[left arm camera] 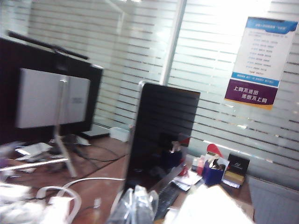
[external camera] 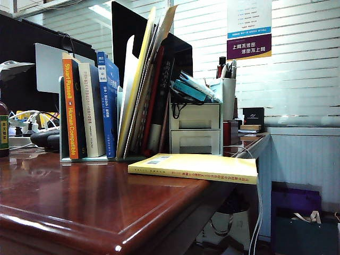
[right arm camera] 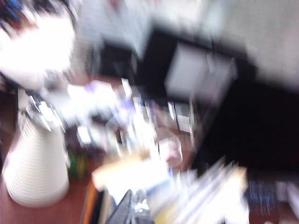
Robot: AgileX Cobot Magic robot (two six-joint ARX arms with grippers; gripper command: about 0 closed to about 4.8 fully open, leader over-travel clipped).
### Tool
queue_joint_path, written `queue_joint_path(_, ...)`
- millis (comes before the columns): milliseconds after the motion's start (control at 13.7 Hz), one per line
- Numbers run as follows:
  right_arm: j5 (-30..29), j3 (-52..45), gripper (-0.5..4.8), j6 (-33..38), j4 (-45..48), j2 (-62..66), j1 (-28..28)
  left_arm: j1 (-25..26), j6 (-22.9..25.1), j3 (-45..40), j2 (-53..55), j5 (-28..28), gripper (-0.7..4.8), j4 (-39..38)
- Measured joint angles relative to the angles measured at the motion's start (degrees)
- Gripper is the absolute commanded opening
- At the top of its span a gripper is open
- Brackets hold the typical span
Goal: Pick up the blue book and put it on the bookshelf.
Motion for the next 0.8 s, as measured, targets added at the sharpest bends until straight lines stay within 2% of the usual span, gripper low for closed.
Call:
queue_joint_path(146, 0.15, -8.92, -0.01, 1.14, 2.47, -4.46, -0.79, 0.00, 0.33, -4.57, -12.00, 0.02, -0.06, -11.32)
queue_joint_path(292, 0.15, -19.54, -0.01, 1.33, 10.95, -11.87, -0.76, 0.02, 0.37, -13.46, -23.61, 0.07, -0.06, -16.41)
queue_joint_path(365, 0.20, -26.75, -0.01, 1.36, 15.72, -15.96, -0.79, 0.02, 0.42, -19.02, -29.94, 0.07, -0.06, -18.97)
queue_joint_path(511, 0.63, -48.87, -0.01, 1.99, 32.33, -24.55, -0.74, 0.02, 1.62, -32.00, -45.16, 2.91, -0.06, -22.69)
queue_joint_path(657, 5.51, -62.82, 0.01, 5.16, 42.21, -29.79, -0.72, 0.00, 1.81, -39.56, -52.98, 6.91, -0.06, -26.38)
queue_joint_path(803, 13.05, -72.19, 0.00, 9.20, 42.97, -33.55, -0.74, -0.02, 1.77, -43.30, -57.07, 8.22, -0.05, -31.85)
